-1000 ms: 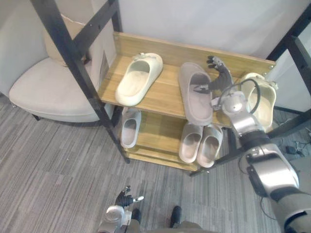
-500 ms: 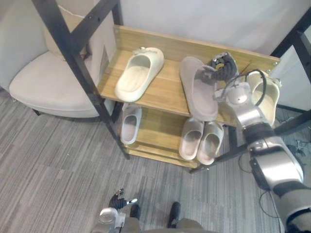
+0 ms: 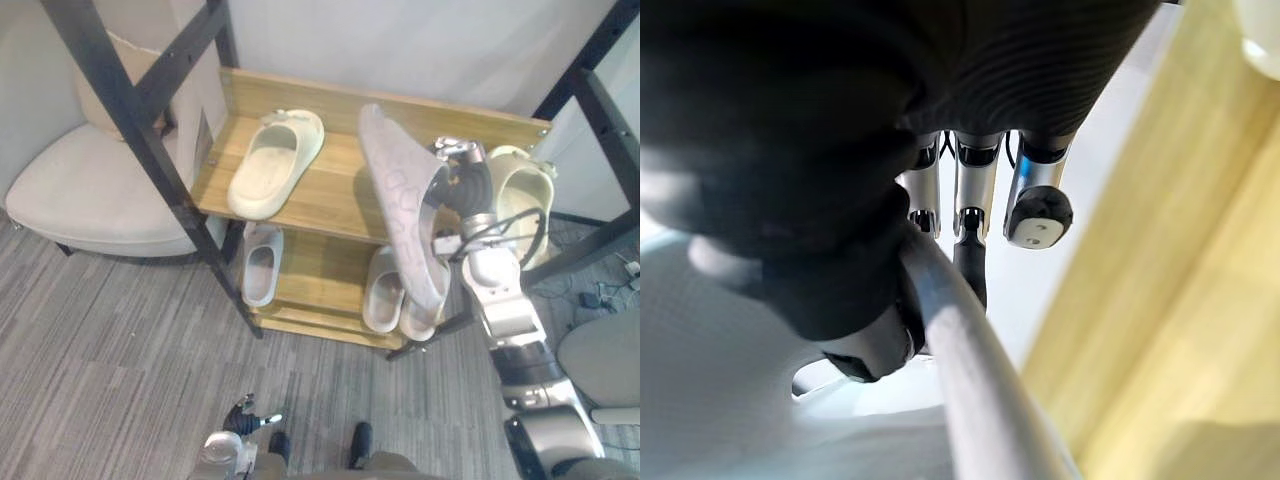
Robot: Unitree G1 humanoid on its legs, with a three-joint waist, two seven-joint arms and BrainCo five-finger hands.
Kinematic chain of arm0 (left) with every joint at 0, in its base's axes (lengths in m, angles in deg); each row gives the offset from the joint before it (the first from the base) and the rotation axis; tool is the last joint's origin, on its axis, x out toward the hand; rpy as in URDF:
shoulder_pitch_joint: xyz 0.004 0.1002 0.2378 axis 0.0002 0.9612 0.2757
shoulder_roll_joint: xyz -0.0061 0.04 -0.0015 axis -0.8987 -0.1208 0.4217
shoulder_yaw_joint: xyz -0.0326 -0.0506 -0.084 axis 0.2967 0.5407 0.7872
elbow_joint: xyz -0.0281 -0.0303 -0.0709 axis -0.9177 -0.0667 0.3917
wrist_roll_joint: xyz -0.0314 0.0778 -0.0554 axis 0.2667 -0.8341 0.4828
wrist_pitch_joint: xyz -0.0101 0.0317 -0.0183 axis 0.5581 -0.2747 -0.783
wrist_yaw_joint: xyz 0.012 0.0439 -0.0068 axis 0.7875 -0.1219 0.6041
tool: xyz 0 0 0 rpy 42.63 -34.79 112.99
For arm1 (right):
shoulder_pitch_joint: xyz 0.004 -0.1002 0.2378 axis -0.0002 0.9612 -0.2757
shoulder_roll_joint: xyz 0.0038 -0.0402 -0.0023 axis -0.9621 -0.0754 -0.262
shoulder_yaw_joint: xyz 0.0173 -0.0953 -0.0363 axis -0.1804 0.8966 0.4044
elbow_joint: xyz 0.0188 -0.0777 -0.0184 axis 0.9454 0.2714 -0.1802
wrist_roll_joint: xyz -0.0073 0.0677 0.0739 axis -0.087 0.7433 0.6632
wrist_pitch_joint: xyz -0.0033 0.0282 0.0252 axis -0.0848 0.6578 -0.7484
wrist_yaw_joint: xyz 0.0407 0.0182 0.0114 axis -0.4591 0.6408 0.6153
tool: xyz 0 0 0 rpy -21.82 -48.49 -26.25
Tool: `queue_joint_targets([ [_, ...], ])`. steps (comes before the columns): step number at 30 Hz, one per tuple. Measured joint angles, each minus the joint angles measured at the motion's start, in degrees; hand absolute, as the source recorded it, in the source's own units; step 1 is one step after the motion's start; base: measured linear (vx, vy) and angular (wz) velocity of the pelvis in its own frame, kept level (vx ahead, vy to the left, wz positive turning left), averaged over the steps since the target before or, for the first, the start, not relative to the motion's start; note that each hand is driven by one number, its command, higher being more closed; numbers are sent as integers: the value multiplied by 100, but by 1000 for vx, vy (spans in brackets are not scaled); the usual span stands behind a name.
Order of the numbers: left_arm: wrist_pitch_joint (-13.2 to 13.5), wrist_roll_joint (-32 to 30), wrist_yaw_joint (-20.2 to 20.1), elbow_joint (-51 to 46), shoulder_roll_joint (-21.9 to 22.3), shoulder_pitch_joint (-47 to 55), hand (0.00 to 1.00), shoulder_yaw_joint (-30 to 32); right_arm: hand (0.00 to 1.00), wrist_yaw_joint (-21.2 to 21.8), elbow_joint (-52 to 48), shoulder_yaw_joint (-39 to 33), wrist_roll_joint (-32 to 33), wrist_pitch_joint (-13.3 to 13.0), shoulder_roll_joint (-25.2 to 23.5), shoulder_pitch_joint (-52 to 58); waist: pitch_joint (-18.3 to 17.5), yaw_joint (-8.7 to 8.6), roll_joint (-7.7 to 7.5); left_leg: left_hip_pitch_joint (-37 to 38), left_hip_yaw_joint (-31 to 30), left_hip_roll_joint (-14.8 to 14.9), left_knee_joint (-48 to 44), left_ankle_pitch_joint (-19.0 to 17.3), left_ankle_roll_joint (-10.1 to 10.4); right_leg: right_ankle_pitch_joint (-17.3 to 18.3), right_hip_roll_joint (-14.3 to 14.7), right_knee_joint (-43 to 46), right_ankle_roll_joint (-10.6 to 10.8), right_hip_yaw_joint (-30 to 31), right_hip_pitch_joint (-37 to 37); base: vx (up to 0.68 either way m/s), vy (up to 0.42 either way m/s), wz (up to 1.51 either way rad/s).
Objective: Organize the slippers on the shoe rack
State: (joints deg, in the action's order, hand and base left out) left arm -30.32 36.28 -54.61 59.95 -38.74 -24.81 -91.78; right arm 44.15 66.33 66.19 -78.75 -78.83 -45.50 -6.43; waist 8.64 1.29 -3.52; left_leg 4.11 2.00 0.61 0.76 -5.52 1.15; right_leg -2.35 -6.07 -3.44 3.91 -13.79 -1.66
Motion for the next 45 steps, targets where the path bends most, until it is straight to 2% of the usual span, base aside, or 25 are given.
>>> queue_joint_targets([
  [2,-1,-51,-13,75,7,8,0,4,100,95,-421,-2,8,-159,-172,322,-65,-71,10,2,25,-5,-9,0,-1,-2,-4,1,4,34,1,-49,-11,-5],
  [8,2,-110,-103,259,47,22,0,-3,100,506,-872,120,353,-305,-341,1253,-304,-103,71,73,89,-4,-3,0,0,-12,8,-26,15,96,-48,1,-8,-4],
  [14,12,-187,-112,387,131,20,0,-14,100,1068,-835,794,685,-304,-343,2038,-427,-111,210,96,204,0,-1,-1,2,-48,18,-87,34,162,-57,11,-9,-7],
  [18,28,-225,-121,418,143,-9,0,-92,100,1289,-296,1108,687,-301,-346,2165,-395,-103,275,60,223,17,-43,-7,12,48,-13,192,38,192,108,-19,-3,-3],
  [21,41,-214,-128,431,102,-305,0,-274,100,1289,166,1260,685,-295,-336,1916,53,-94,275,-743,291,-34,-1279,-482,-1,727,-266,1813,-4,297,1060,-137,-2,1],
  [22,55,-172,-119,427,99,-476,0,-275,100,1275,323,1311,682,-292,-311,1684,237,-97,302,-1289,294,-13,-2034,-750,-8,946,-331,2397,-7,328,1494,-237,-29,12],
  [26,164,85,-106,196,130,-827,0,-272,100,1122,562,1449,665,-277,59,841,713,-81,461,-2679,224,94,-3736,-1364,-9,1496,-501,3874,-109,294,2758,-218,-47,18],
  [28,208,206,-92,89,127,-905,0,-217,100,1044,569,1444,663,-276,220,579,829,-73,506,-3119,216,145,-4243,-1541,-21,1684,-563,4367,-117,301,3180,-174,-61,8],
  [32,305,398,-75,-321,84,-912,0,35,100,714,449,1347,549,-277,441,248,869,-82,504,-4203,287,291,-5494,-1945,-28,2104,-697,5626,-219,380,4262,-111,-49,6],
  [37,384,653,-89,-919,50,-1057,0,436,100,403,381,1170,441,-280,690,-293,1018,-55,496,-5496,283,511,-6625,-2215,-72,2415,-803,6692,-318,370,5466,-107,-16,12],
  [39,412,745,-77,-1211,-13,-1120,0,502,100,269,357,1165,437,-281,870,-669,1099,22,495,-5964,288,593,-7052,-2323,-89,2536,-810,7092,-303,434,5959,-105,19,-4],
  [45,472,828,-14,-1726,-42,-1444,0,628,100,-142,434,1153,411,-281,1318,-1657,1191,142,491,-7023,201,681,-7748,-2424,-107,2612,-843,7737,-398,463,6980,-48,6,0],
])
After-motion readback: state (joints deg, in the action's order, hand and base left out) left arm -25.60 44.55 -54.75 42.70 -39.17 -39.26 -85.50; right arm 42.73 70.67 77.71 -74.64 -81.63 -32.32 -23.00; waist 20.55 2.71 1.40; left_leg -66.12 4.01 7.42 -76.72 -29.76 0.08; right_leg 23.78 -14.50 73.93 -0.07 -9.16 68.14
